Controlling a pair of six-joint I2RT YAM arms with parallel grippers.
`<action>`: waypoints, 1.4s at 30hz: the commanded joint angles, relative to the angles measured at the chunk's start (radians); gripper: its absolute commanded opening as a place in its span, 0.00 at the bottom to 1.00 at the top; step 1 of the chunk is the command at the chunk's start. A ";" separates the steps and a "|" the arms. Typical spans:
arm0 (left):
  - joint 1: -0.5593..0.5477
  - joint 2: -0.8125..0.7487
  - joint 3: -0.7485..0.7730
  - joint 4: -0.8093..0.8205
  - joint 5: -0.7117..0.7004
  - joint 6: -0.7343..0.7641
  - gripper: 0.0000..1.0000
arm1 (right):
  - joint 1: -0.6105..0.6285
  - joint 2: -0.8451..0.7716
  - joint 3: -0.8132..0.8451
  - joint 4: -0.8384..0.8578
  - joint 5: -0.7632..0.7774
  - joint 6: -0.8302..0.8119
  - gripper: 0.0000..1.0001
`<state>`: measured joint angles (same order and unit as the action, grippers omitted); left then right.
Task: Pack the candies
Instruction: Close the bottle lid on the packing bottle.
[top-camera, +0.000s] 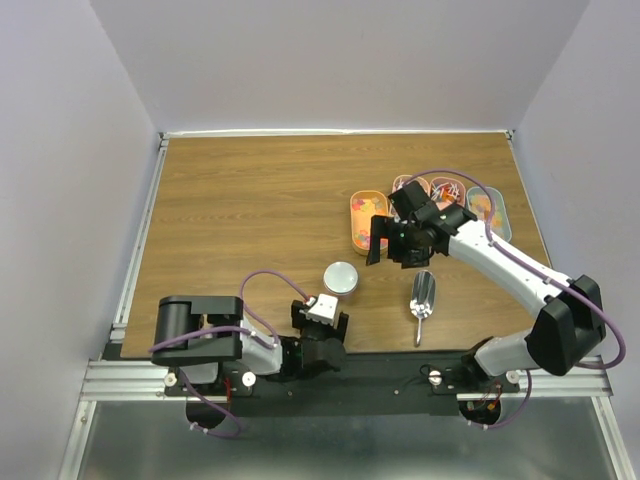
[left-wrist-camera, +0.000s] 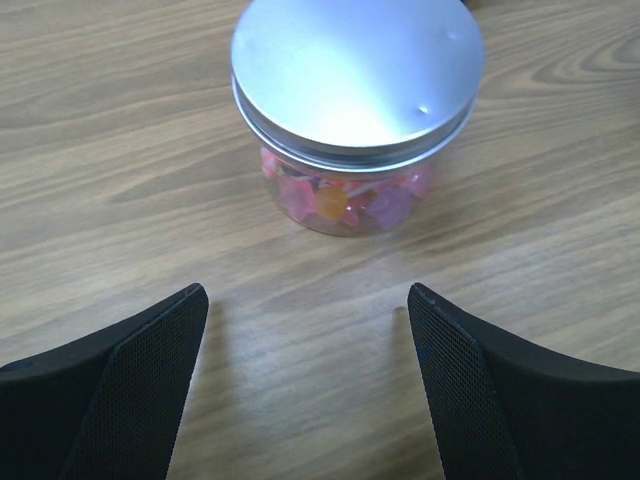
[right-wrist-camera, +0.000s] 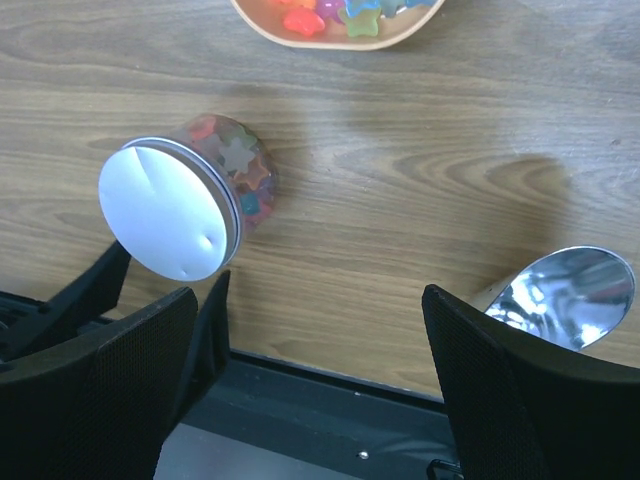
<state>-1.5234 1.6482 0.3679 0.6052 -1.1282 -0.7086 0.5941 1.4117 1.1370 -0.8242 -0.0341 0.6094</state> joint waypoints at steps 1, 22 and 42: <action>0.029 0.030 -0.055 0.240 0.013 0.196 0.89 | -0.005 -0.007 -0.025 0.026 -0.046 0.003 0.99; 0.115 0.206 -0.129 0.867 0.220 0.491 0.95 | -0.007 0.119 0.018 0.076 -0.158 -0.074 0.96; 0.212 0.351 -0.109 1.168 0.343 0.600 0.98 | -0.007 0.279 0.110 0.109 -0.242 -0.114 0.89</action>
<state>-1.3281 1.9385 0.2680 1.4162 -0.8406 -0.1658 0.5938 1.6485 1.2095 -0.7338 -0.2329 0.5198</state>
